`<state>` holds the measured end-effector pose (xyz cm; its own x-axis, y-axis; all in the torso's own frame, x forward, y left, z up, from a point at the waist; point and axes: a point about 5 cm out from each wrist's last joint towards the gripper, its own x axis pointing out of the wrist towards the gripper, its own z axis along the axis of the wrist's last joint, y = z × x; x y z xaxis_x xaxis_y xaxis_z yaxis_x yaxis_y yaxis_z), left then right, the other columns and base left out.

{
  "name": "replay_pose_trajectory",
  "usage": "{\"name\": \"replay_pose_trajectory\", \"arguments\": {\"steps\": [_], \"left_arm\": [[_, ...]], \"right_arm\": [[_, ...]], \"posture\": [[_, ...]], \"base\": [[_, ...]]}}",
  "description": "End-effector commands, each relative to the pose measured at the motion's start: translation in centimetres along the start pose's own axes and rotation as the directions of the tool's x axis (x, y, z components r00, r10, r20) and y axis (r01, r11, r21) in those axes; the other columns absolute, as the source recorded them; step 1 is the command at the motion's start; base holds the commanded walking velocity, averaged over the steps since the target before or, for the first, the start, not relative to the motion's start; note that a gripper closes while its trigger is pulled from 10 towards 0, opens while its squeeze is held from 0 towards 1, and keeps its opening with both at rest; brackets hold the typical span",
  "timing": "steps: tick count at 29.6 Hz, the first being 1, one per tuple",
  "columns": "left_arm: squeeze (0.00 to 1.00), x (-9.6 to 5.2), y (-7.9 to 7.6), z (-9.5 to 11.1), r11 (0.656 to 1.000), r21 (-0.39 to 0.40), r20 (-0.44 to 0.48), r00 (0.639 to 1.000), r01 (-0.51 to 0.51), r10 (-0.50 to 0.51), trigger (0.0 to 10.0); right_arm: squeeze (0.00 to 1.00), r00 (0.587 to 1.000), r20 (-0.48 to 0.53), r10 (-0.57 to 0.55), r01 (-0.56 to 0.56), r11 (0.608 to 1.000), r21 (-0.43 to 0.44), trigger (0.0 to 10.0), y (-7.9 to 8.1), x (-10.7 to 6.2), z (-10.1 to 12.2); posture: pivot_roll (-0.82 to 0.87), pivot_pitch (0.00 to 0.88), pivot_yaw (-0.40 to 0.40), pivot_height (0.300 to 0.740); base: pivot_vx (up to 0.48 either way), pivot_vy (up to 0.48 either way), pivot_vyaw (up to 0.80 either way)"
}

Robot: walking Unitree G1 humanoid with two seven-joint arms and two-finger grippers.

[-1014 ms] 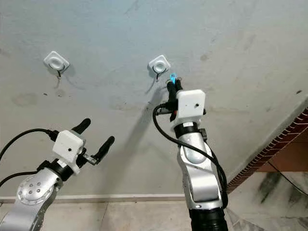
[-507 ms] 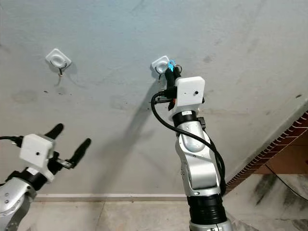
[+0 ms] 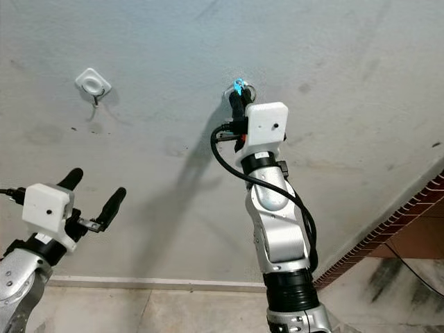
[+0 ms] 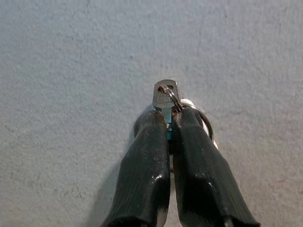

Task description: Hang keys on a hook

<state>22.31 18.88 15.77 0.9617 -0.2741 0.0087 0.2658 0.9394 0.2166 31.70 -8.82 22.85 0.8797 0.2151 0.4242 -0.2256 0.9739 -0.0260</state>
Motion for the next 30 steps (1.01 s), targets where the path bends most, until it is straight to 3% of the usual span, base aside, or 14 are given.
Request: {"name": "replay_pose_trajectory", "arguments": {"steps": [1, 17, 30], "left_arm": [[0.0, 0.3, -0.2, -0.2, 1.0, 0.002, -0.013, 1.0, 0.018, -0.018, 10.0], [0.0, 1.3, -0.7, -0.5, 0.997, -0.005, -0.019, 0.997, 0.072, -0.072, 10.0], [0.0, 2.4, -2.7, 1.2, 0.966, -0.001, 0.071, 0.963, 0.26, -0.26, 10.0]], "right_arm": [[0.0, 0.999, 0.034, -0.002, 0.002, 1.0, 0.004, 10.0, 0.0, 0.3, 0.8], [0.0, 0.999, -0.042, -0.015, 0.016, 1.0, 0.02, 10.0, 0.1, -2.1, -0.6], [0.0, 0.996, -0.085, -0.003, 0.004, 1.0, 0.015, 10.0, 0.3, -2.8, -1.5]], "posture": [[0.32, 0.0, -0.099, 0.74], [0.28, 0.004, -0.075, 0.74], [0.28, 0.006, -0.072, 0.74]], "base": [[0.0, 0.0, 0.0], [0.0, 0.0, 0.0], [0.0, 0.0, 0.0]]}}
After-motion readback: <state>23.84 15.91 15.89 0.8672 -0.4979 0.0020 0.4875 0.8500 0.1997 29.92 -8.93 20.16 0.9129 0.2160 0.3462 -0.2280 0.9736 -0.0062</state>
